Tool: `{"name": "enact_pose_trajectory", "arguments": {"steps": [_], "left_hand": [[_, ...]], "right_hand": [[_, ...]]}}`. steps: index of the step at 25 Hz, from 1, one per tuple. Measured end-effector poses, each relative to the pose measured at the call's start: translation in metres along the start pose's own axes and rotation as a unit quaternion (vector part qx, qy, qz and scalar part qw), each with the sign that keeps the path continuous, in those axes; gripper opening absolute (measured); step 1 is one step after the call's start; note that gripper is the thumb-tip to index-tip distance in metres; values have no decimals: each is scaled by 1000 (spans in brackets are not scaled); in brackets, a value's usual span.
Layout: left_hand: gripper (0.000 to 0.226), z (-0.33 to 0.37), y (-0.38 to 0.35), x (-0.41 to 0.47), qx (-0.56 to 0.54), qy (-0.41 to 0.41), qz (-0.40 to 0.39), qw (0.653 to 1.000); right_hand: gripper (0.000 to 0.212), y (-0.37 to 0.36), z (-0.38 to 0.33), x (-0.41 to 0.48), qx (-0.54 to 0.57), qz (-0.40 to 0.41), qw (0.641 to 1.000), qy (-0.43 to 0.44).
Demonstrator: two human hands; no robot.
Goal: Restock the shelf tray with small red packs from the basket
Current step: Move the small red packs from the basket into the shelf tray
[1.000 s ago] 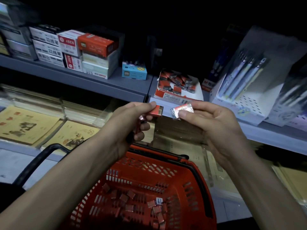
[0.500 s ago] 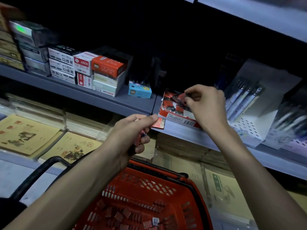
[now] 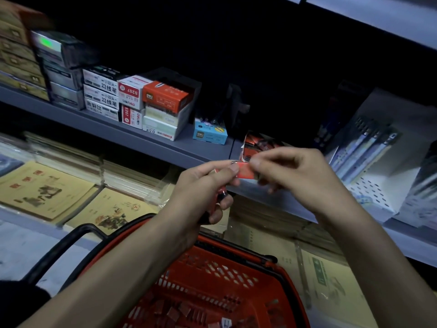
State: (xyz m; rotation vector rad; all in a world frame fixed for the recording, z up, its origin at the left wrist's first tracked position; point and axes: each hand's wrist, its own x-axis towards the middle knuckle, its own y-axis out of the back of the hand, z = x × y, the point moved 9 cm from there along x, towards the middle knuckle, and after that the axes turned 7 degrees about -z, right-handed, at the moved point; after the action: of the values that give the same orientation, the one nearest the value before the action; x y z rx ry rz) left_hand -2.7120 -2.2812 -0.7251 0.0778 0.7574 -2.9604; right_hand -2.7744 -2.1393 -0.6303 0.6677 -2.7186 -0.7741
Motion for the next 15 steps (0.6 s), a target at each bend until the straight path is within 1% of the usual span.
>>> {"name": "enact_pose_trajectory", "arguments": {"steps": [1,2,3,5,7,8,9,10,11,13,14,15], "left_hand": [[22,-2,-3,1,1,3,-9,1000],[23,-3,-6,1,3,8,-15,1000],[24,-5,-9,2,3,17,-17,1000],[26,-11,-10,3,-28,55,-7,998],[22,-21,-8,4,-101,102,5,990],[19,-25,-7,4,-135,118,13,984],[18,-27,-6,3,-160,131,17,978],[17,-29,-8,1,-174,140,16,975],[15,-29,-9,0,-179,146,11,973],[14,-29,-8,0,-157,151,9,976],[17,-28,-5,1,-136,146,16,980],[18,-26,-1,3,-118,135,26,983]], "right_hand": [[10,-6,0,-5,16,-25,1000,-9],[12,-7,-1,-7,24,-30,999,-13],[13,-2,0,-8,34,-15,999,-15],[13,22,6,-5,33,58,998,-18],[13,49,10,5,-53,161,986,-2],[13,56,9,12,-108,196,974,15],[14,57,7,20,-158,215,963,38],[15,54,6,28,-200,215,954,57],[17,48,10,36,-244,195,948,64],[23,27,20,48,-351,117,927,55],[30,22,22,49,-381,91,919,50],[37,23,21,48,-382,86,919,52]]}}
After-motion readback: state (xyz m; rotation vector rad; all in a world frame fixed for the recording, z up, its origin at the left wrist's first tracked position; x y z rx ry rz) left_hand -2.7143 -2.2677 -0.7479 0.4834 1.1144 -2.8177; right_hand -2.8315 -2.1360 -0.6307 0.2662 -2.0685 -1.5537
